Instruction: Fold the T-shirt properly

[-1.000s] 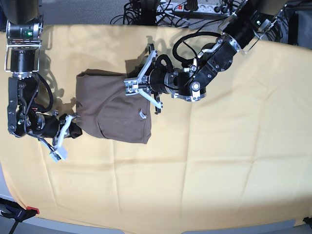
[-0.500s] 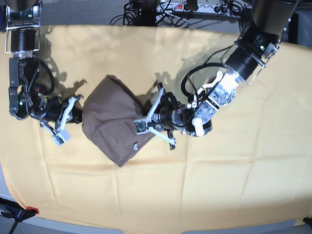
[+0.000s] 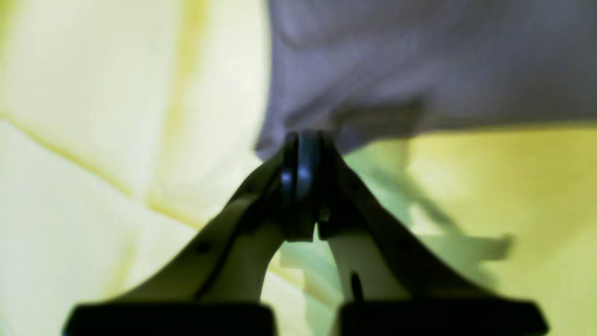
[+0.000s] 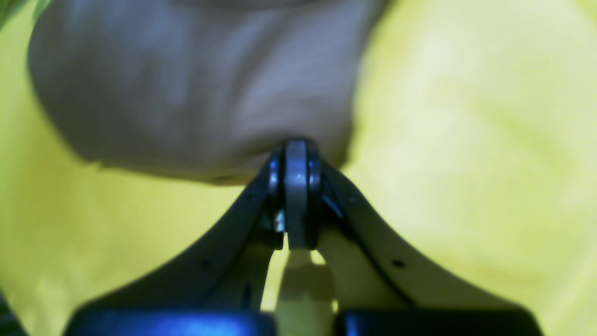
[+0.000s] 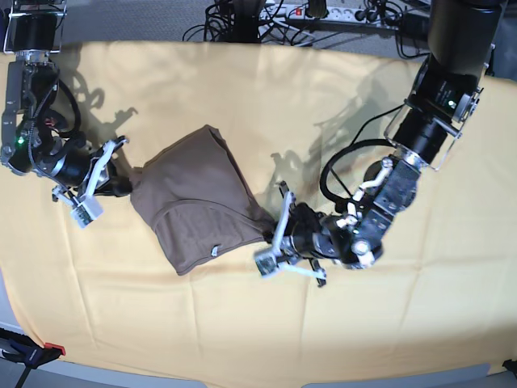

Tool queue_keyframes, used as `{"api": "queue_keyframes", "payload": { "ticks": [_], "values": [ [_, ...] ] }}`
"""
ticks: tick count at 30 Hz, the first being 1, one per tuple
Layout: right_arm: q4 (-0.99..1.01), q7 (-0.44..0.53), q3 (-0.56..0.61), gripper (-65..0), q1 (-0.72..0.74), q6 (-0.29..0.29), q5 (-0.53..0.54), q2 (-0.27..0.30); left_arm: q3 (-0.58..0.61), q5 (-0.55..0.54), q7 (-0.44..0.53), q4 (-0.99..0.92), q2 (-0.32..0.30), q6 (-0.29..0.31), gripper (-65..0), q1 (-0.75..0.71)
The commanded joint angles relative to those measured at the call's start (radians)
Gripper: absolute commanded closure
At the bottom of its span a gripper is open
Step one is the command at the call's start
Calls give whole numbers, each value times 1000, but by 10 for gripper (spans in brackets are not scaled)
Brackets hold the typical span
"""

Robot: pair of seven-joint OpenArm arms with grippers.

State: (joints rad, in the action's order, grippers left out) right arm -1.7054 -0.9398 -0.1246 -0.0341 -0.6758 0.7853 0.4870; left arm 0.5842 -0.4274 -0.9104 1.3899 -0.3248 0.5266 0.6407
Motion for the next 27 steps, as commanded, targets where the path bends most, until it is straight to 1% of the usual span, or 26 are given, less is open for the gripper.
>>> {"api": "queue_keyframes", "payload": {
  "ticks": [1, 2, 6, 8, 11, 15, 17, 18, 20, 22, 24, 27],
  "values": [
    [-16, 24, -13, 0, 14, -2, 3, 14, -49, -47, -9, 31, -24, 0, 0, 26],
    [-16, 33, -14, 0, 15, -2, -21, 14, -93, -94, -25, 45, -39, 12, 0, 21],
    [-3, 137, -13, 0, 18, -4, -105, 14, -266, -318, -112, 59, -78, 64, 0, 16],
    [14, 151, -12, 0, 34, -20, -109, 10, -335, -415, -153, 59, -100, 81, 0, 12],
    [52, 151, -12, 0, 68, -22, -109, 6, -406, -501, -161, 59, -145, 84, 0, -18],
    [147, 151, -12, 0, 122, -16, -112, 6, -461, -564, -201, 63, -187, 88, 0, -82],
    [204, 151, -11, 0, 158, -21, -103, 6, -478, -592, -221, 64, -194, 98, 0, -105],
    [231, 151, -10, 0, 178, -22, -90, 3, -485, -599, -221, 64, -194, 103, 0, -114],
    [277, 121, -2, 0, 210, -22, -26, 3, -489, -603, -222, 64, -194, 103, 0, -120],
    [300, 73, 29, 0, 226, -22, 23, 3, -489, -603, -225, 65, -194, 102, 0, -119],
    [301, 44, 73, 0, 221, -22, 27, 3, -489, -603, -229, 65, -194, 102, 0, -119],
    [301, 34, 126, 0, 203, -22, 27, 3, -489, -611, -235, 65, -193, 103, 0, -119]
  ]
}}
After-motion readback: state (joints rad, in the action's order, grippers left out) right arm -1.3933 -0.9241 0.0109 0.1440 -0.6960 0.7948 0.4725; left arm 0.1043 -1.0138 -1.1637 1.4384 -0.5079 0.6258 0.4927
